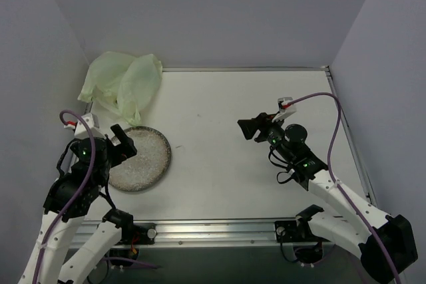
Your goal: Take the fake fruits out of the plastic bag
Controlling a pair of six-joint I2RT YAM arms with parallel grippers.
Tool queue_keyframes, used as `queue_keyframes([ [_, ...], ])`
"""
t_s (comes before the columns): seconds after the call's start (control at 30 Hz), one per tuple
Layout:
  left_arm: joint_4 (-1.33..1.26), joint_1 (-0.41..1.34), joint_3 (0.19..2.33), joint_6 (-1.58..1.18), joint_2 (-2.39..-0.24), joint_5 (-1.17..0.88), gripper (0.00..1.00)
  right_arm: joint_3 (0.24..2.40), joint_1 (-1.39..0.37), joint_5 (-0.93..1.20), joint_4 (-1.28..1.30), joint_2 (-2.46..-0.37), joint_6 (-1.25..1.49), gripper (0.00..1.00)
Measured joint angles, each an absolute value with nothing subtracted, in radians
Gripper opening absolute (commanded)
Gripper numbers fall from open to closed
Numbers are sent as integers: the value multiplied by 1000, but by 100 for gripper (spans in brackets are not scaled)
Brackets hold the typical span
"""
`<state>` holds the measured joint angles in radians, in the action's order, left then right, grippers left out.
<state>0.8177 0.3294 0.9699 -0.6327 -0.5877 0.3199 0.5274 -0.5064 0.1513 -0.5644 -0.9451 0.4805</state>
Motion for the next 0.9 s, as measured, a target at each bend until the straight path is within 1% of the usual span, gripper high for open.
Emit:
queue_keyframes([
  [0.17,810,329,966,-636,-634,363,94,527,-512,133,-564,-946,477,55],
  [0.37,699,295,918,-624,-752,416,94,527,-519,121,-564,-963,477,55],
  [0.53,541,163,918,-613,-946,352,94,527,-538,112,-563,-965,469,58],
  [0.7,422,89,924,-612,-1122,272,94,527,-554,107,-562,-966,460,61],
  [0.8,374,62,970,-603,-1238,225,100,527,-567,99,-555,-970,450,61],
  [0.83,360,56,998,-599,-1280,211,93,527,-572,96,-552,-971,445,61],
  [0.87,343,49,1028,-596,-1323,200,82,527,-575,93,-549,-971,442,61],
  [0.9,324,44,1055,-592,-1365,190,77,527,-580,92,-545,-971,440,61],
])
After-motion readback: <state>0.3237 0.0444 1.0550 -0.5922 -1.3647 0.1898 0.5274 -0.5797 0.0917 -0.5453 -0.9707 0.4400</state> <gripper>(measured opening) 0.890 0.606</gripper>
